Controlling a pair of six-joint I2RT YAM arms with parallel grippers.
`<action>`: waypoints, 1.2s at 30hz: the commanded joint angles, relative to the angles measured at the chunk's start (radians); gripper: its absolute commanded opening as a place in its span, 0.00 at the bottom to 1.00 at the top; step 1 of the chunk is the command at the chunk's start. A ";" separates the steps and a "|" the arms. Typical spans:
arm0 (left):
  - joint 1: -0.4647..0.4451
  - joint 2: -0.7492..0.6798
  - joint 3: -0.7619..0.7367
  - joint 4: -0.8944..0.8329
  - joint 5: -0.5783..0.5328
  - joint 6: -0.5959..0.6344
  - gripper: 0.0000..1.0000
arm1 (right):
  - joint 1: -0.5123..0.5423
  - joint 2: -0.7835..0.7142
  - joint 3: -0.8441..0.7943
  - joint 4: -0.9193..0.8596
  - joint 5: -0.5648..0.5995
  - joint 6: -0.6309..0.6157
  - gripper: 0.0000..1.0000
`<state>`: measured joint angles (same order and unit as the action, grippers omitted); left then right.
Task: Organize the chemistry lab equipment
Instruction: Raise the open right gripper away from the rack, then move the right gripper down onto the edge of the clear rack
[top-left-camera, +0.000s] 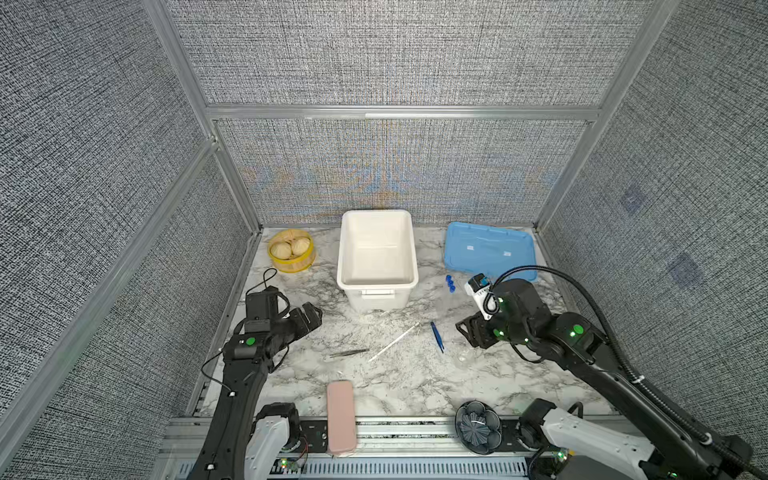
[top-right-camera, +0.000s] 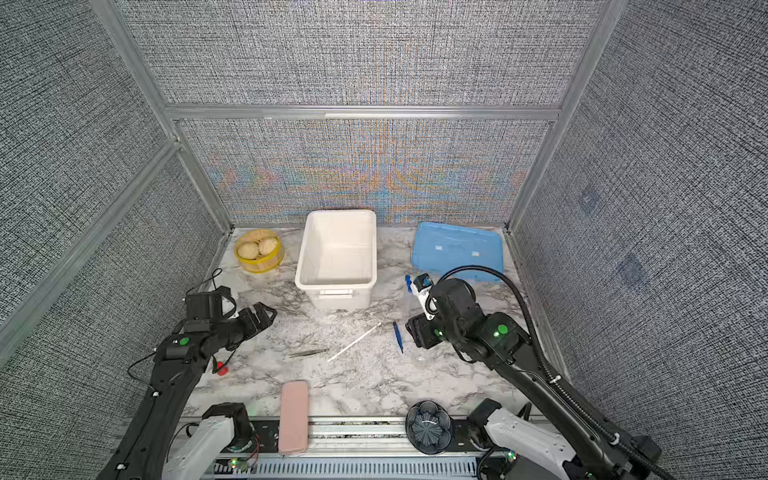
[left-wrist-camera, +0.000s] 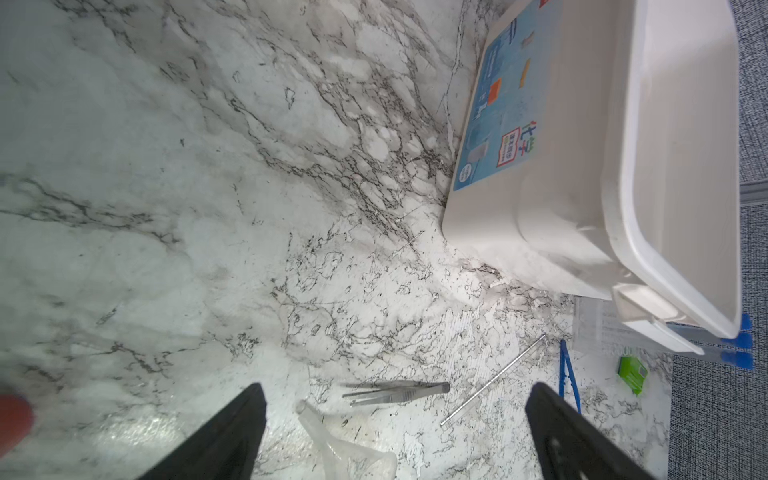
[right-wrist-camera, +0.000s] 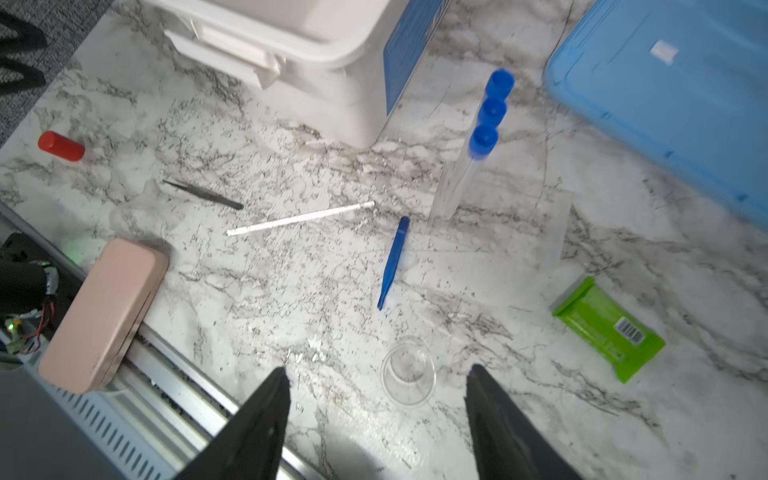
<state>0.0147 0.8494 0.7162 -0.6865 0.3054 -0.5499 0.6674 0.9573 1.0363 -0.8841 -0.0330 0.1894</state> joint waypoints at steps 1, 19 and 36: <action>0.000 0.002 0.011 -0.019 -0.009 0.018 0.99 | 0.007 0.039 -0.019 -0.013 -0.086 0.024 0.64; 0.000 0.005 0.071 -0.049 -0.204 0.005 0.99 | 0.048 0.270 -0.034 0.093 -0.049 0.068 0.58; 0.000 -0.047 0.065 -0.047 0.017 -0.053 0.99 | 0.036 0.107 -0.009 0.117 0.233 0.104 0.64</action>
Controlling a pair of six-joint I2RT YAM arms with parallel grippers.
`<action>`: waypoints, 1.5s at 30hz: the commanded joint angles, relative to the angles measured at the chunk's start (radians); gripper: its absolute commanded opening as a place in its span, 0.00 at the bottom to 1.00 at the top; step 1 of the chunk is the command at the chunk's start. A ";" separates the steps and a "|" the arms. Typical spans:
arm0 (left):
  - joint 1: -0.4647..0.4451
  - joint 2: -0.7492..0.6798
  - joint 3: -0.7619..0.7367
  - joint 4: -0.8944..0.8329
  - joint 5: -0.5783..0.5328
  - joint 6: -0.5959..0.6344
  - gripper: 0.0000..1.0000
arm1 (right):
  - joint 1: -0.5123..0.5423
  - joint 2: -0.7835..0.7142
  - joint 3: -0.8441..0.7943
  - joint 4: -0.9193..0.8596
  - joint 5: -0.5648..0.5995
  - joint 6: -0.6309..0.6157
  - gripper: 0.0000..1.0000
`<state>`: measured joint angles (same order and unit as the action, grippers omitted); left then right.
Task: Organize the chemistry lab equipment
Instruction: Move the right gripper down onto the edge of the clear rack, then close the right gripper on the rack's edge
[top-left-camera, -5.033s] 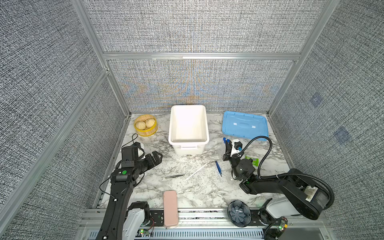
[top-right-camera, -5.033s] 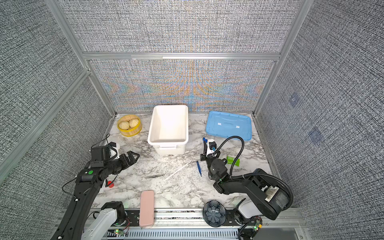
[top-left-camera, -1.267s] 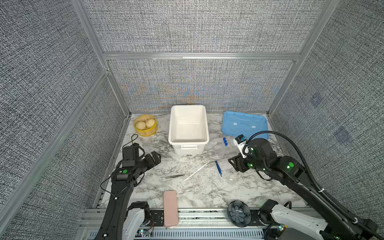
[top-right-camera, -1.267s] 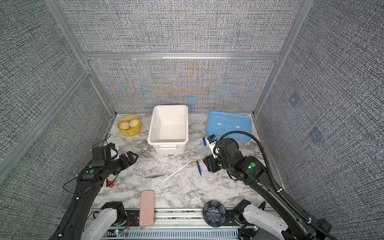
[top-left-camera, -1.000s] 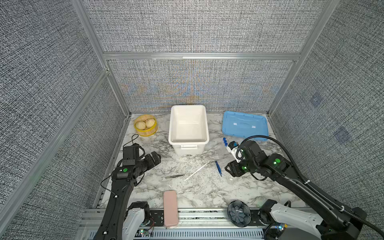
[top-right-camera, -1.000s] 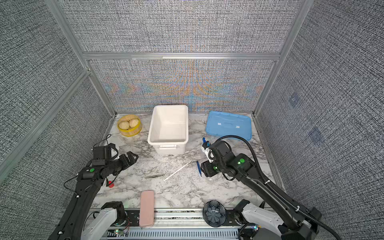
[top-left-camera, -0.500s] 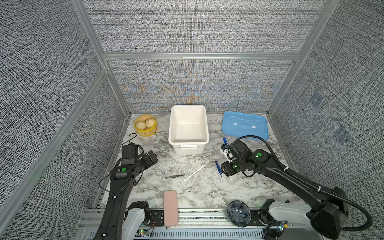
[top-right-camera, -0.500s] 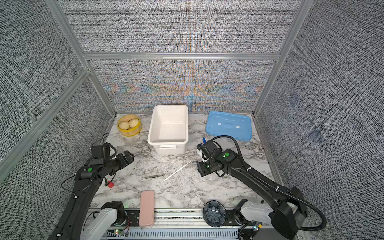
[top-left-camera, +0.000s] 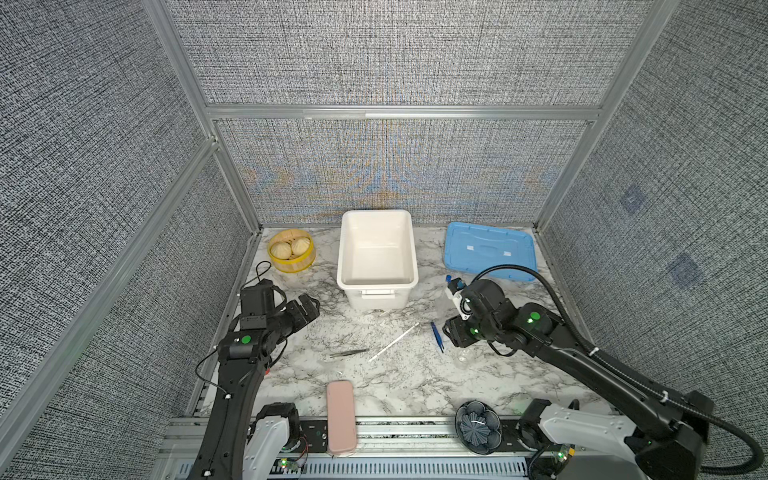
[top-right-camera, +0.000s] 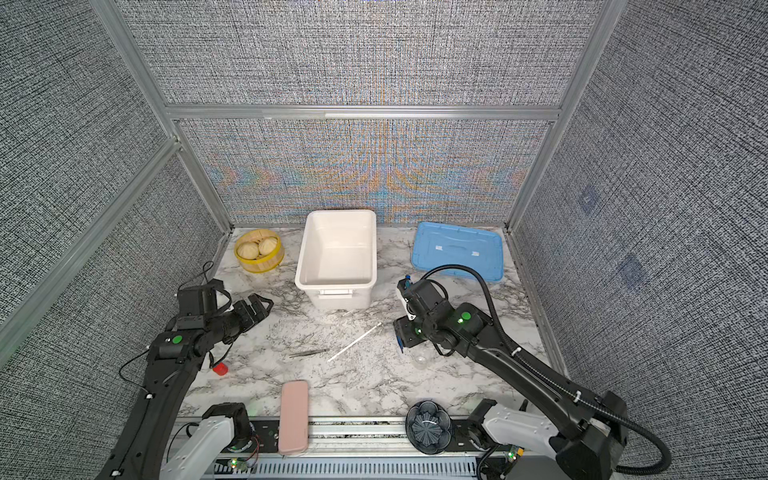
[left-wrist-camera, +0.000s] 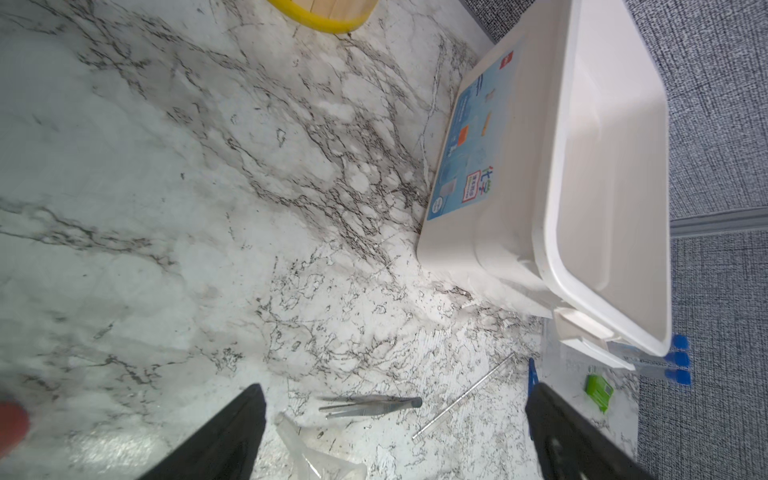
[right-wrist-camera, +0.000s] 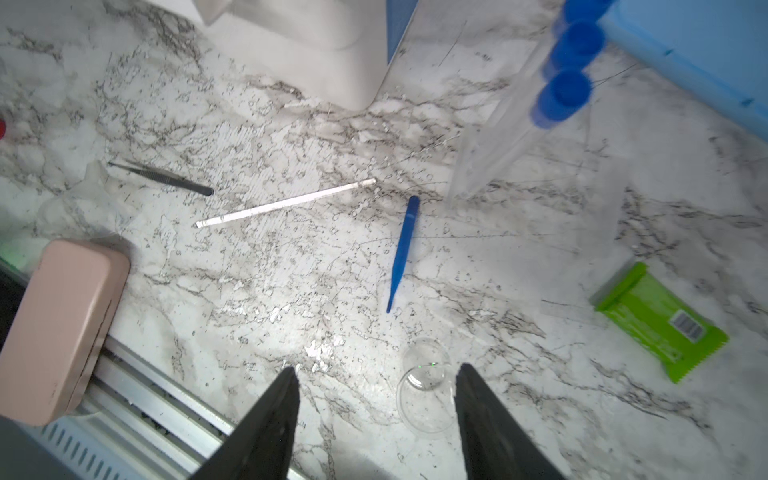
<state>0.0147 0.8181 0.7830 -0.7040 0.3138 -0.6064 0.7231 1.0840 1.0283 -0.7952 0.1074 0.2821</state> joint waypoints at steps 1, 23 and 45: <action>0.000 -0.021 0.000 -0.035 -0.007 0.007 0.99 | -0.044 -0.026 0.001 0.026 0.118 0.021 0.66; -0.001 0.075 0.061 -0.024 0.027 0.058 0.99 | -0.646 0.502 0.032 0.307 -0.302 0.041 0.43; -0.001 0.080 0.073 -0.036 0.000 0.104 0.99 | -0.644 0.615 0.024 0.297 -0.311 0.035 0.15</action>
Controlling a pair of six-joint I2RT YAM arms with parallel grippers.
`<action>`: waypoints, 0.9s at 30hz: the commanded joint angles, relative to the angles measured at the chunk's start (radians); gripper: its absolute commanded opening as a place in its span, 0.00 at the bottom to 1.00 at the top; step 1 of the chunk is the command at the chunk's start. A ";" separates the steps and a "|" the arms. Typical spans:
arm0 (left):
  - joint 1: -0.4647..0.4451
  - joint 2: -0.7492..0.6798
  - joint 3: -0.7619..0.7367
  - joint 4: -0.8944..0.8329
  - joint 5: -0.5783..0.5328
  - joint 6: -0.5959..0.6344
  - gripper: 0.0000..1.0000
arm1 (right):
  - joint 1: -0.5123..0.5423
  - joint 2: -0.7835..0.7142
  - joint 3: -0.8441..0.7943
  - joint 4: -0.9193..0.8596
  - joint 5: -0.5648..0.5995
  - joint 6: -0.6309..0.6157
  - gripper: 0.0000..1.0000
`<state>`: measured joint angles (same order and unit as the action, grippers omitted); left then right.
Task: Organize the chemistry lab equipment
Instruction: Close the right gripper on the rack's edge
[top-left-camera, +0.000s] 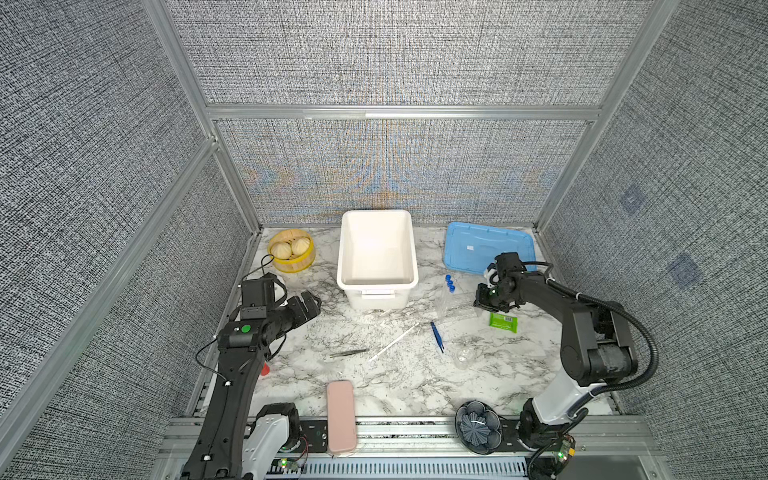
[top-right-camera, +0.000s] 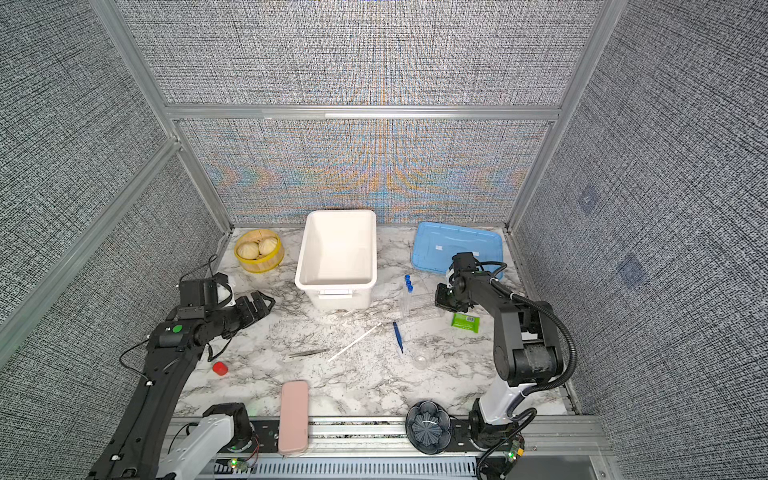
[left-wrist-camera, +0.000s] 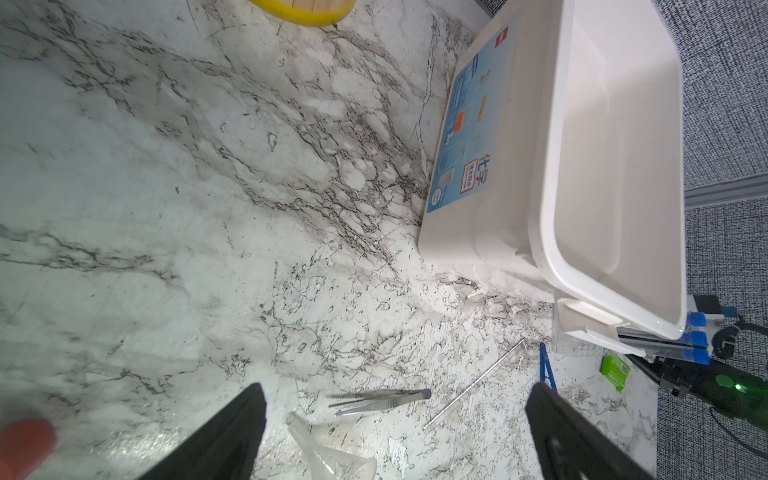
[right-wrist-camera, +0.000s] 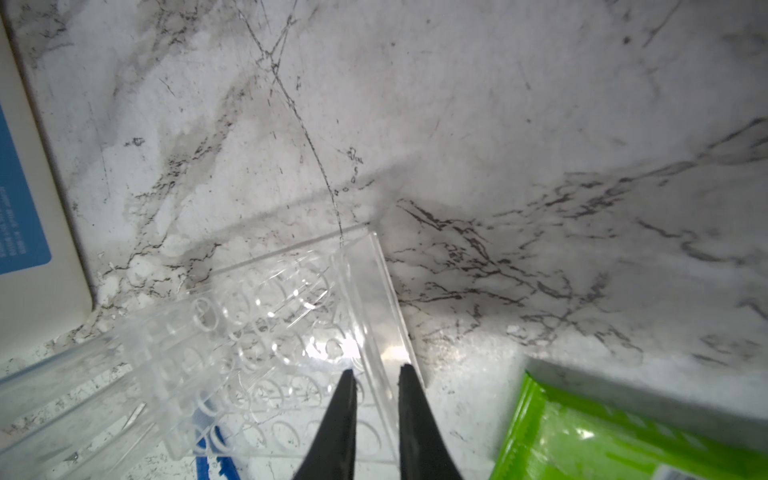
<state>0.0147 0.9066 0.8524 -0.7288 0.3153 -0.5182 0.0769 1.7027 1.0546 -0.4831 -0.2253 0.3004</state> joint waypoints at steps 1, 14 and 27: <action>0.000 -0.014 0.002 -0.015 -0.004 0.017 0.99 | 0.003 -0.007 -0.002 -0.017 0.023 0.022 0.15; 0.000 -0.062 -0.024 -0.015 -0.029 0.014 0.99 | 0.016 -0.013 -0.046 0.040 0.030 0.108 0.12; 0.000 -0.078 -0.058 -0.012 0.036 -0.005 0.99 | 0.021 -0.080 -0.135 0.135 0.019 0.193 0.15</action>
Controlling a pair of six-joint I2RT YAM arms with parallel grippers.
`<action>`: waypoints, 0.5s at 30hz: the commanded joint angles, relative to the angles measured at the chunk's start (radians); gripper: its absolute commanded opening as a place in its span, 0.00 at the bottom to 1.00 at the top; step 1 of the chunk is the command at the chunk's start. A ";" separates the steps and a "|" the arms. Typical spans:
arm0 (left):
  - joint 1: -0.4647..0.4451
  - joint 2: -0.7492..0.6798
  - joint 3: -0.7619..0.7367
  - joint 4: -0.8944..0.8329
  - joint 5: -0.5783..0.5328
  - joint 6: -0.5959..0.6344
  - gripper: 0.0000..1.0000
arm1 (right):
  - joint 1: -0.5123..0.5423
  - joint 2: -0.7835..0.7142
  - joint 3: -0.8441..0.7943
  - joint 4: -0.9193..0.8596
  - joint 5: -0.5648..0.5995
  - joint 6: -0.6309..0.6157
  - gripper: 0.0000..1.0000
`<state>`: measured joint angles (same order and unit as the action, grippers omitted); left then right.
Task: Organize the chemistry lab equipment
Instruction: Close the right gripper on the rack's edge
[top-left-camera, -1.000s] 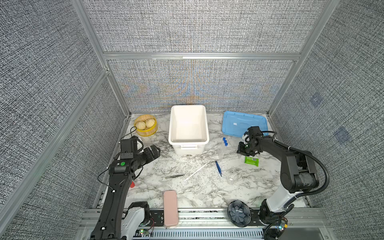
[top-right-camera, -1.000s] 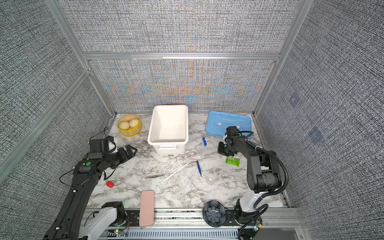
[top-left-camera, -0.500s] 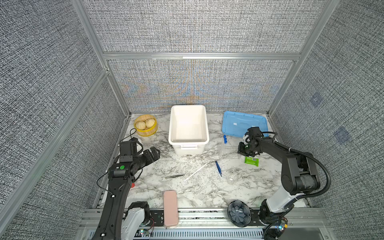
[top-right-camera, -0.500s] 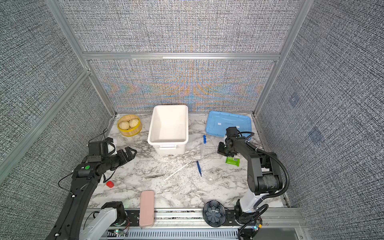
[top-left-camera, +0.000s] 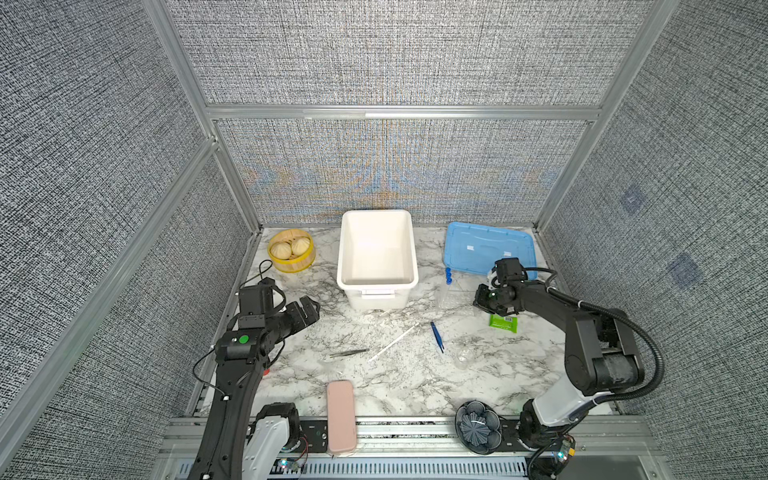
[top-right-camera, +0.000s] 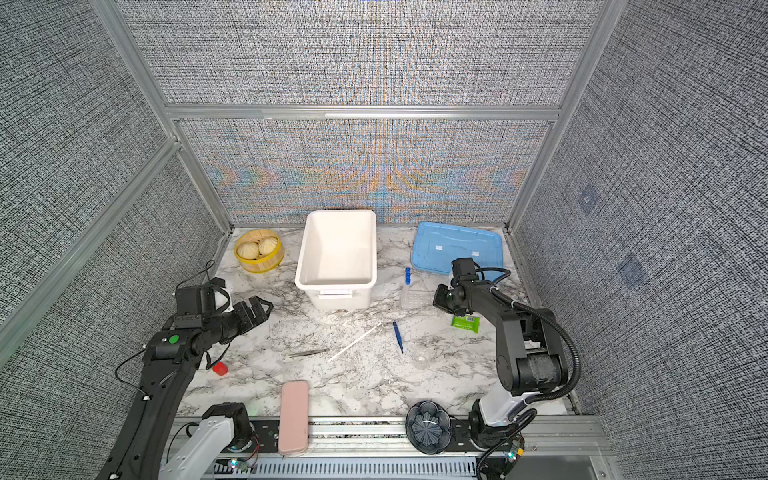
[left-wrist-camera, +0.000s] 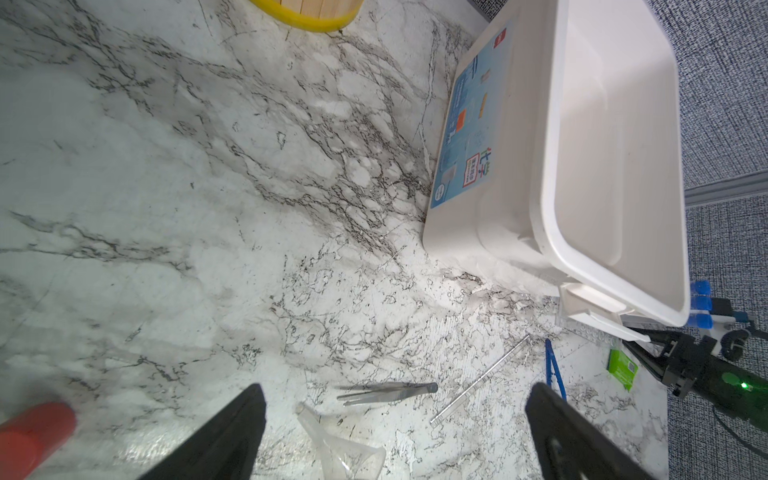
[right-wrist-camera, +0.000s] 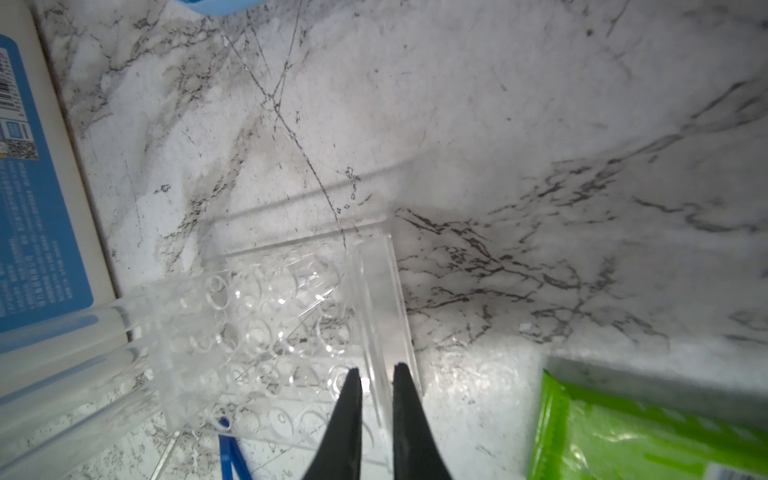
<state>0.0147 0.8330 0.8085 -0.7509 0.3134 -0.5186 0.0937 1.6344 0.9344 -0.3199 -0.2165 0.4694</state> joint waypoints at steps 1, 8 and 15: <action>0.000 -0.003 -0.023 0.019 0.060 -0.007 0.99 | 0.003 -0.027 -0.022 -0.027 0.014 0.027 0.18; 0.000 0.019 -0.042 -0.069 0.052 -0.067 0.99 | 0.014 -0.170 -0.017 -0.106 0.043 -0.007 0.36; 0.001 0.014 -0.032 -0.212 -0.002 -0.169 0.94 | 0.097 -0.404 -0.004 -0.214 0.095 -0.079 0.41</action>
<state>0.0147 0.8562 0.7811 -0.8822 0.3386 -0.6334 0.1638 1.2854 0.9207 -0.4679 -0.1528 0.4442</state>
